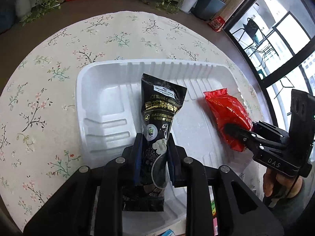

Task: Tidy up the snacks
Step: 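Carry both bags over the white tray and release them inside, then grasp the blue packet with the left tool while the right tool grasps the white wrapper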

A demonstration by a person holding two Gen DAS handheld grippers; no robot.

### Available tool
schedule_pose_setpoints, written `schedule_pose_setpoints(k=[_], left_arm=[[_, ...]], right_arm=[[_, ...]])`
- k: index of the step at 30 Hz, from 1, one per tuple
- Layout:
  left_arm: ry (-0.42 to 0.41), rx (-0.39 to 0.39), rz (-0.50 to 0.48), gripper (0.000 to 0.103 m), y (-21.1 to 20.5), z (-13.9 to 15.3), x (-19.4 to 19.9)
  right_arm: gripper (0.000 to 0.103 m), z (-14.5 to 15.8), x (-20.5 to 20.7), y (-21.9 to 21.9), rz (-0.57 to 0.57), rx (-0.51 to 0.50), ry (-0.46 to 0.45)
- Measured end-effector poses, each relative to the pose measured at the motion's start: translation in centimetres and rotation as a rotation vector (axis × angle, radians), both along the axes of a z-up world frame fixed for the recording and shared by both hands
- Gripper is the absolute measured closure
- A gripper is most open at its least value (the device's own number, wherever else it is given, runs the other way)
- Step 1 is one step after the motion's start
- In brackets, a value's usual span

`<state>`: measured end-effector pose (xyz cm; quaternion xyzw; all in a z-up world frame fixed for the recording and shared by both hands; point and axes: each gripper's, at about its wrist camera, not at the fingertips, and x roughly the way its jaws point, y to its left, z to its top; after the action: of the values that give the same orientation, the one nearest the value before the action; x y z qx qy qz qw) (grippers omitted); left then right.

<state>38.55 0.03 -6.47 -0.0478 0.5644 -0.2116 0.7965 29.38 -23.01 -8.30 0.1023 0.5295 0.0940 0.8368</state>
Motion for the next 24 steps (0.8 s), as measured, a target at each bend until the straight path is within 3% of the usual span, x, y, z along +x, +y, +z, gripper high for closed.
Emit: schedule_pose_setpoints(k=[5,7,8,9,11,15,16,18,20,24], left_arm=[[-0.006,0.020,0.002,0.076,-0.4,-0.1,-0.3],[-0.008,0.021,0.002,0.066,-0.2,-0.2,-0.4],[-0.015,0.024,0.001,0.051,-0.4,-0.1,-0.4],[-0.027,0.025,0.002,0.044,-0.5,0.2,-0.4],[-0.039,0.022,0.003,0.044,-0.5,1.1,-1.0],[-0.069,-0.006,0.005,0.032,-0.2,2.9,-1.6],[-0.075,-0.010,0.007,0.032,0.0,3.5,-1.9],[-0.092,-0.012,0.013,0.018,0.6,4.9,-2.8],[-0.125,-0.025,0.019,0.012,1.5,6.6,-4.5],[-0.185,-0.009,0.019,0.000,3.1,9.2,-9.0]], right_arm=[[0.063,-0.7,-0.1,0.0,0.009,-0.043,-0.016],[0.062,-0.8,-0.1,0.1,0.010,-0.054,-0.010],[0.061,-0.7,-0.2,0.1,0.012,-0.060,-0.011],[0.058,-0.7,-0.2,0.2,0.014,-0.067,-0.014],[0.053,-0.6,-0.3,0.5,0.016,-0.091,-0.015],[0.040,0.0,-0.5,0.2,0.005,-0.094,-0.033],[0.039,0.3,-0.7,0.1,0.002,-0.097,-0.041],[0.038,1.3,-1.1,-0.3,-0.005,-0.101,-0.058],[0.037,2.8,-2.1,-0.9,-0.013,-0.096,-0.091],[0.023,6.9,-5.7,-2.6,-0.054,-0.056,-0.195]])
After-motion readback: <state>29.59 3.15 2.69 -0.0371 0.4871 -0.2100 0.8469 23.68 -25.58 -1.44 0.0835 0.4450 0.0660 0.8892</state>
